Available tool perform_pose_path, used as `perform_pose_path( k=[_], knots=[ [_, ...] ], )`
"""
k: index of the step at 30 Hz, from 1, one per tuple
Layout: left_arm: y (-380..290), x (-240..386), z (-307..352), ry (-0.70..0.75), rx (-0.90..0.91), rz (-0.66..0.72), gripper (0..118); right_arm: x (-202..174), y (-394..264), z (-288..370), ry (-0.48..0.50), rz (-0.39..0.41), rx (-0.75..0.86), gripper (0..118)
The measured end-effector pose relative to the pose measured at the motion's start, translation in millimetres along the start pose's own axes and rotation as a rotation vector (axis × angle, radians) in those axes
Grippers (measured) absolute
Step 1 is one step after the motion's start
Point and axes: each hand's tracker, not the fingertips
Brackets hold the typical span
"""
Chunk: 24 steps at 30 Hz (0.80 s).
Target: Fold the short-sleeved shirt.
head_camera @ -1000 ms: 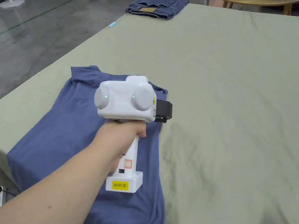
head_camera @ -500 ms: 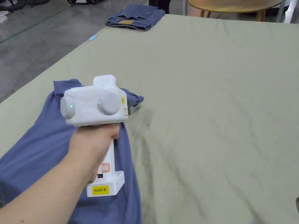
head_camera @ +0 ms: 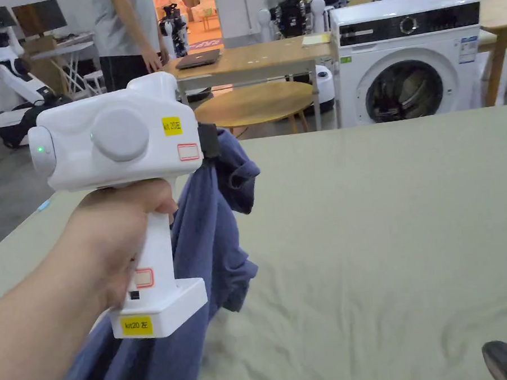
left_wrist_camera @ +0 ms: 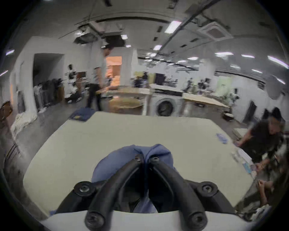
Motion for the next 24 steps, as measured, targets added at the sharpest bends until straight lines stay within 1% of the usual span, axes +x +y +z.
perform_pose_path(
  k=[3,6,8,11,14,17,19,20,21,22,23,24],
  knots=[
    [12,88,-10,-0.152,-0.025,-0.048,0,32,-4,36,-0.086,-0.028,0.023,0],
    [-4,172,-30,-0.295,-0.073,-0.057,0,63,-11,71,-0.176,-0.055,0.034,0],
    [-31,230,-47,-0.341,-0.116,-0.126,0,82,-19,92,-0.236,-0.076,0.03,0],
    [-80,304,-81,-0.433,-0.225,-0.151,0,106,-32,116,-0.324,-0.106,0.01,0],
    [-140,362,-118,-0.468,-0.348,-0.16,0,122,-47,134,-0.381,-0.154,-0.017,0],
    [-204,402,-144,-0.438,-0.431,-0.274,0,127,-60,149,-0.406,-0.163,-0.042,0],
    [-237,414,-154,-0.43,-0.463,-0.337,1,129,-66,155,-0.414,-0.162,-0.053,0],
    [-251,417,-154,-0.434,-0.487,-0.363,8,129,-69,157,-0.416,-0.162,-0.061,0],
    [-262,416,-156,-0.458,-0.5,-0.371,29,128,-72,158,-0.414,-0.162,-0.068,0],
    [-270,414,-157,-0.486,-0.511,-0.382,60,128,-75,157,-0.411,-0.161,-0.074,0],
    [-274,411,-155,-0.485,-0.511,-0.373,82,129,-77,155,-0.406,-0.164,-0.08,0],
    [-277,407,-154,-0.486,-0.512,-0.368,92,129,-79,153,-0.401,-0.167,-0.085,0]
  ],
)
